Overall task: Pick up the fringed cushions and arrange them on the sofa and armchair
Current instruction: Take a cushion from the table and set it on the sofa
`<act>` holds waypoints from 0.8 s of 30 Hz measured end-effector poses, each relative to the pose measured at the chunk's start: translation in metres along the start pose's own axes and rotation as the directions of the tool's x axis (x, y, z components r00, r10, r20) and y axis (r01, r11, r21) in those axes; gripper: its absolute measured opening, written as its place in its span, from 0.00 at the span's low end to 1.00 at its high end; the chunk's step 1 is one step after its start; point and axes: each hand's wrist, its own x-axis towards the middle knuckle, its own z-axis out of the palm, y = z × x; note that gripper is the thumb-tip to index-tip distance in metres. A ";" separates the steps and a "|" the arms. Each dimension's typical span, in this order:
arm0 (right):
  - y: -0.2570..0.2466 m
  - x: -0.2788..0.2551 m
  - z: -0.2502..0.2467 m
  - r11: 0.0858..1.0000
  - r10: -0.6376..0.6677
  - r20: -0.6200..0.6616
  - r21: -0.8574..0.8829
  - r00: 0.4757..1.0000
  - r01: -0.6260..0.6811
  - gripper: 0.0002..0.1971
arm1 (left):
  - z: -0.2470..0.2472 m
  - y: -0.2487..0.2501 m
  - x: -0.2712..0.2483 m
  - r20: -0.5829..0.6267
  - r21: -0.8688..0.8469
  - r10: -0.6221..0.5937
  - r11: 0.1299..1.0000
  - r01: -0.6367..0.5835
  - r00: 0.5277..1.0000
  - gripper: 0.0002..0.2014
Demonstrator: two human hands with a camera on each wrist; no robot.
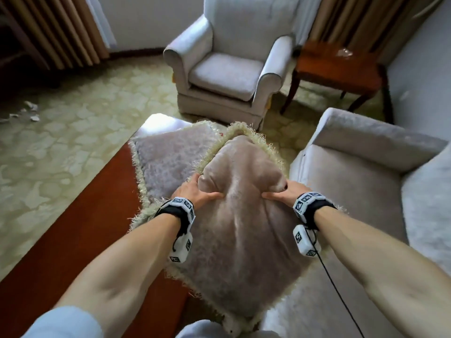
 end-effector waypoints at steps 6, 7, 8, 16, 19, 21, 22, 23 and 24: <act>0.107 -0.055 -0.076 0.961 0.259 -0.197 0.151 0.946 -0.232 0.41 | 0.040 0.150 0.009 0.111 0.041 0.252 0.965 -0.257 0.961 0.51; 0.125 -0.065 -0.086 0.948 0.301 -0.224 0.179 0.927 -0.264 0.42 | 0.047 0.173 0.007 0.125 0.044 0.288 0.954 -0.295 0.949 0.51; 0.141 -0.076 -0.095 0.932 0.343 -0.239 0.206 0.908 -0.298 0.43 | 0.057 0.195 0.008 0.144 0.039 0.335 0.938 -0.344 0.931 0.50; 0.253 -0.152 -0.132 0.765 0.631 -0.312 0.402 0.711 -0.503 0.52 | 0.141 0.344 0.002 0.320 0.097 0.561 0.782 -0.616 0.763 0.53; 0.283 -0.168 -0.135 0.686 0.715 -0.301 0.474 0.631 -0.552 0.52 | 0.171 0.389 -0.002 0.398 0.158 0.607 0.693 -0.703 0.688 0.52; 0.300 -0.177 -0.135 0.620 0.773 -0.280 0.522 0.569 -0.586 0.51 | 0.196 0.415 0.002 0.449 0.148 0.639 0.637 -0.757 0.625 0.54; 0.307 -0.181 -0.134 0.584 0.800 -0.266 0.547 0.538 -0.600 0.51 | 0.208 0.429 0.003 0.474 0.137 0.654 0.608 -0.782 0.590 0.56; 0.314 -0.185 -0.133 0.553 0.822 -0.257 0.571 0.508 -0.606 0.51 | 0.219 0.443 0.003 0.500 0.140 0.659 0.579 -0.803 0.562 0.56; 0.320 -0.190 -0.132 0.514 0.846 -0.241 0.602 0.475 -0.611 0.51 | 0.229 0.458 0.002 0.524 0.144 0.669 0.541 -0.829 0.527 0.56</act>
